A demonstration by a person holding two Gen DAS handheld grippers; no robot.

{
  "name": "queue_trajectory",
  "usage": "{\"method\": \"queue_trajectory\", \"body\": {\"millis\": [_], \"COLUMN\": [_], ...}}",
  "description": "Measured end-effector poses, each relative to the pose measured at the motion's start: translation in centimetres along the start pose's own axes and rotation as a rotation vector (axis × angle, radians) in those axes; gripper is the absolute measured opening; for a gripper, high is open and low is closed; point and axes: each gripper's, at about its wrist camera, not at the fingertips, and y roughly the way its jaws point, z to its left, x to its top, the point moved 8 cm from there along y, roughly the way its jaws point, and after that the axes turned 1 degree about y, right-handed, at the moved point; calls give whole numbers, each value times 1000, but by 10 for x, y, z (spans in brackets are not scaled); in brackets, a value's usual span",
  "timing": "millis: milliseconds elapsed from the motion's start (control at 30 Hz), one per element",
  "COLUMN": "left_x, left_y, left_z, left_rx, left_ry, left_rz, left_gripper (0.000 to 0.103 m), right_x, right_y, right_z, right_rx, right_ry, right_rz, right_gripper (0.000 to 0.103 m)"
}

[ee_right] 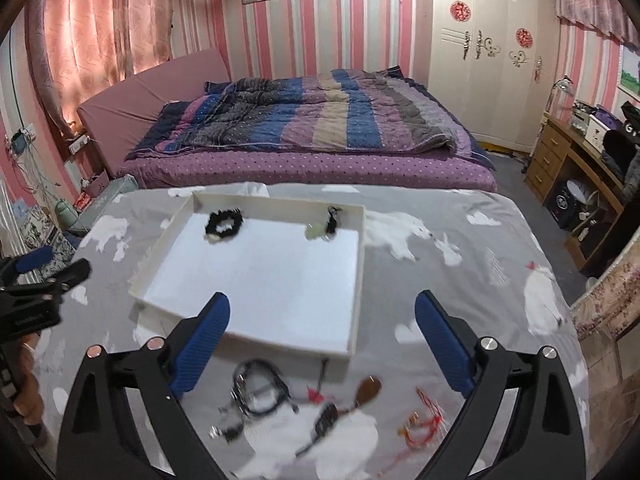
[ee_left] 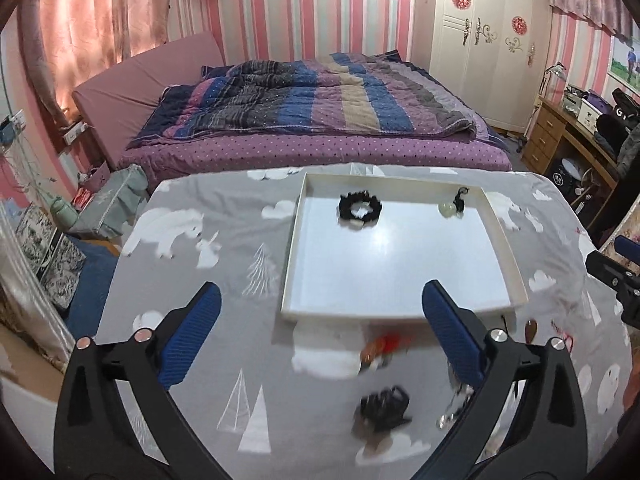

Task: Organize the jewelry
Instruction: 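Move the left tool to the black claw clip while the right tool approaches the black cord necklace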

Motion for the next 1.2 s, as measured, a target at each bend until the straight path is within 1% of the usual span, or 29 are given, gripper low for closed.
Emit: {"method": "queue_trajectory", "body": {"millis": [67, 167, 233, 400, 567, 800, 967, 1200], "left_x": [-10, -24, -33, -50, -64, -81, -93, -108], "left_y": [-5, -13, -14, -15, -10, 2, 12, 25], "left_z": [2, 3, 2, 5, 5, 11, 15, 10], "left_rx": [-5, 6, 2, -16, -19, -24, -26, -40], "left_ry": [-4, 7, 19, 0, 12, -5, -16, -10], "left_rz": [3, -3, 5, 17, 40, 75, 111, 161], "left_gripper": [100, 100, 100, 100, 100, 100, 100, 100], "right_x": [-12, -25, -33, -55, -70, -80, -88, -103], "right_y": [-7, -13, -13, -11, -8, -4, 3, 13], "right_z": [-9, -17, -24, -38, -45, -52, -65, -73], "right_rx": [-17, -50, -77, -148, -139, -123, -159, -123], "right_ry": [3, 2, 5, 16, 32, 53, 61, 88], "right_rz": [-1, 5, 16, 52, 80, 61, 80, 132], "right_gripper": [94, 94, 94, 95, 95, 95, 95, 94]}}
